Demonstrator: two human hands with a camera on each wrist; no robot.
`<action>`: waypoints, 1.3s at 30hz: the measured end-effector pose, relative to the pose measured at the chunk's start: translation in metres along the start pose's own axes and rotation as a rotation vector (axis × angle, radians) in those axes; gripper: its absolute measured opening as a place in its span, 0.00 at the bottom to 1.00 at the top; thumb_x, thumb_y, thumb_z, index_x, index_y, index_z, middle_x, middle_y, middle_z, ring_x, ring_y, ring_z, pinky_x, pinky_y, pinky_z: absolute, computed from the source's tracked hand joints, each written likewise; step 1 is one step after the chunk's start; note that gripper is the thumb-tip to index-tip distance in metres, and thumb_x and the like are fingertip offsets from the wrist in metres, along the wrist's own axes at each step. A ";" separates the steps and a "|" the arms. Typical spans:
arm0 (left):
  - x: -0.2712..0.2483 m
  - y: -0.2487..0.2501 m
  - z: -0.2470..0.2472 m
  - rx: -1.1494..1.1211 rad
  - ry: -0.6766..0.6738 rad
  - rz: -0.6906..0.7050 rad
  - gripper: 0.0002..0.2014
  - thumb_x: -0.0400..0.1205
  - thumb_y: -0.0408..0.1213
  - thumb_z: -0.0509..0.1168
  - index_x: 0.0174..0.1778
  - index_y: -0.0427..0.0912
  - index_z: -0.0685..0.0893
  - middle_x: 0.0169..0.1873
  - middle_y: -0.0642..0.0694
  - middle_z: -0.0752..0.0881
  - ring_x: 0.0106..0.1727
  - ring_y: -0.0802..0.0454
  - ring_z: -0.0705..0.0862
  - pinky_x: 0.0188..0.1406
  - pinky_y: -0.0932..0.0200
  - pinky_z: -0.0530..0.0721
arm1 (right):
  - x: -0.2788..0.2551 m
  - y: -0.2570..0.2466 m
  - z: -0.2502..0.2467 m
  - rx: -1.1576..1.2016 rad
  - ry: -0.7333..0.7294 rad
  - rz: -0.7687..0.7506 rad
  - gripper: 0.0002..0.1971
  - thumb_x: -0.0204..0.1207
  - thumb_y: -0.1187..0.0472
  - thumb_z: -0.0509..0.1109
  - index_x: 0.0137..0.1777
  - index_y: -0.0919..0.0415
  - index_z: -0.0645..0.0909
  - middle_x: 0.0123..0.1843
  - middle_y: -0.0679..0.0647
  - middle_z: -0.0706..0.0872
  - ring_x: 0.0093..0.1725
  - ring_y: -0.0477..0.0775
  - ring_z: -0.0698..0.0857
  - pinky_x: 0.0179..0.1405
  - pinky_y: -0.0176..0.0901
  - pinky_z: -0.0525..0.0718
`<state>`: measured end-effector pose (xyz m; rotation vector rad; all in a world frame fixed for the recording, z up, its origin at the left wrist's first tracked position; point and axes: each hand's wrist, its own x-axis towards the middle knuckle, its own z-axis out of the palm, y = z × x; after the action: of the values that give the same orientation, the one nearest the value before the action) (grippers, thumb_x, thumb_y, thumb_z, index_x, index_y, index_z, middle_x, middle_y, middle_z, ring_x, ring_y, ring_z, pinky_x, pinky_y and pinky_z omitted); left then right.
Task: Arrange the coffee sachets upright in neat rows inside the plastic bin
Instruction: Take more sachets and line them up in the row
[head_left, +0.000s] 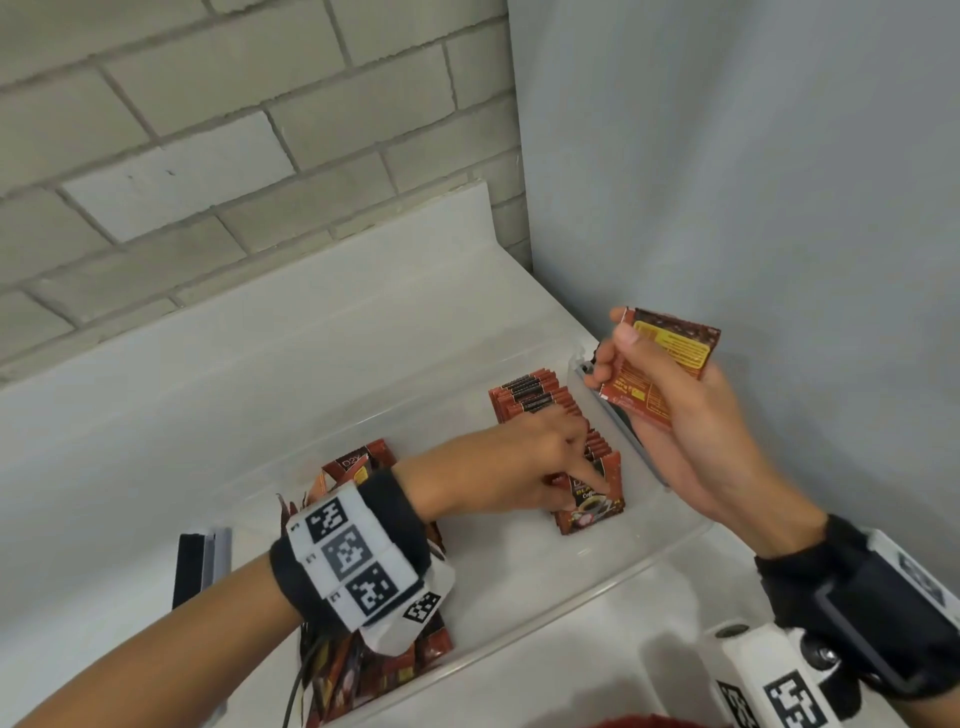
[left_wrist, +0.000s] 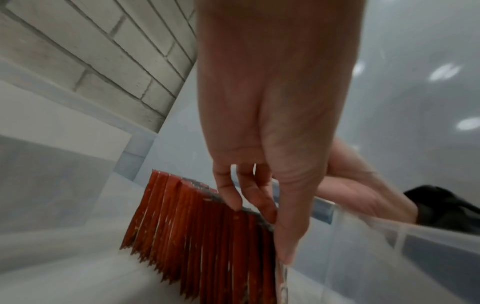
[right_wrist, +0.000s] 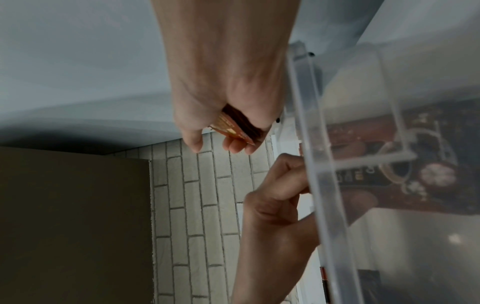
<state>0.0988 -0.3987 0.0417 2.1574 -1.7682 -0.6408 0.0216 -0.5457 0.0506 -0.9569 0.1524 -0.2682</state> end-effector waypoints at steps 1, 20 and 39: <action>0.001 0.000 0.003 0.032 0.012 0.015 0.18 0.77 0.31 0.72 0.63 0.44 0.87 0.41 0.48 0.70 0.46 0.57 0.64 0.48 0.59 0.71 | 0.000 0.000 0.000 0.001 0.001 0.003 0.15 0.69 0.57 0.72 0.56 0.59 0.82 0.39 0.56 0.83 0.40 0.49 0.83 0.52 0.41 0.86; 0.002 0.005 0.020 0.364 0.018 0.018 0.17 0.80 0.46 0.68 0.65 0.51 0.86 0.52 0.44 0.74 0.57 0.45 0.66 0.47 0.53 0.63 | 0.001 0.000 -0.002 -0.018 0.020 0.041 0.12 0.73 0.56 0.69 0.54 0.59 0.82 0.40 0.56 0.85 0.42 0.51 0.84 0.53 0.43 0.85; -0.025 -0.009 -0.041 -0.162 0.202 -0.220 0.09 0.82 0.35 0.68 0.57 0.42 0.89 0.48 0.47 0.83 0.48 0.61 0.79 0.52 0.72 0.75 | -0.002 0.001 0.000 -0.190 -0.051 0.082 0.09 0.76 0.62 0.68 0.55 0.58 0.83 0.52 0.58 0.92 0.54 0.56 0.91 0.53 0.42 0.88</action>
<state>0.1234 -0.3754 0.0769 2.2333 -1.3425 -0.5718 0.0195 -0.5443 0.0496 -1.1424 0.1723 -0.1553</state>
